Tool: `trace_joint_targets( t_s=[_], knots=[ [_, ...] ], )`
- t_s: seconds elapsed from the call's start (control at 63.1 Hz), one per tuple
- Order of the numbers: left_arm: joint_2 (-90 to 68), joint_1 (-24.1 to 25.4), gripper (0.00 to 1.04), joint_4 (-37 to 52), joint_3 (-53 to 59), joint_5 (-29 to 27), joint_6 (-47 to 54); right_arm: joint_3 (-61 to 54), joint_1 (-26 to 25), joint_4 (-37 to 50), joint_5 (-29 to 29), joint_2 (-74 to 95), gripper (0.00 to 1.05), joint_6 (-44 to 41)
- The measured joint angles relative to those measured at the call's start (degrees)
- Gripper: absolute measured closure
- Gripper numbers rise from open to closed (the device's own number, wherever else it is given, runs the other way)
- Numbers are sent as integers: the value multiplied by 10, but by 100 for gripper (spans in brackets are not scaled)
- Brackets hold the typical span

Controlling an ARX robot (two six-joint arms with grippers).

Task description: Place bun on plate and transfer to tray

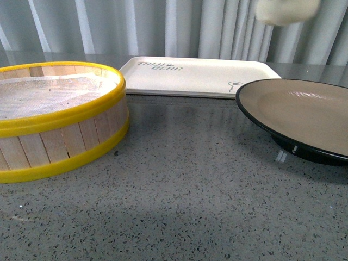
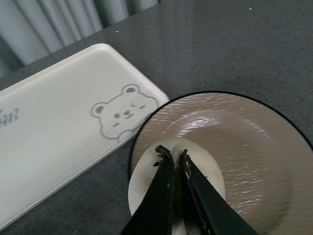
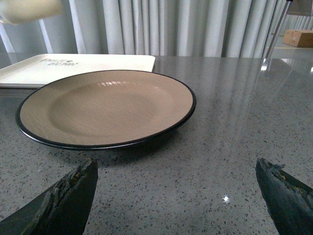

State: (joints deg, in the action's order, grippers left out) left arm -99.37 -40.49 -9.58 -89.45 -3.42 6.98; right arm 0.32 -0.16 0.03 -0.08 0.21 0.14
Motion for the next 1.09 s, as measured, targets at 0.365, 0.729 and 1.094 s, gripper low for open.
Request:
trace_joint_targets(
  t_s=[0.365,0.729,1.094],
  knots=[
    [-101,-49,101,-2,-66,0,-9,0,0,0,0,0,8,0],
    [-166,-74,101,-5,-112,-9,-11,0,0,0,0,0,8,0],
    [-203,-76,101,-5,-125,-25,-4,0,0,0,0,0,8,0]
  ],
)
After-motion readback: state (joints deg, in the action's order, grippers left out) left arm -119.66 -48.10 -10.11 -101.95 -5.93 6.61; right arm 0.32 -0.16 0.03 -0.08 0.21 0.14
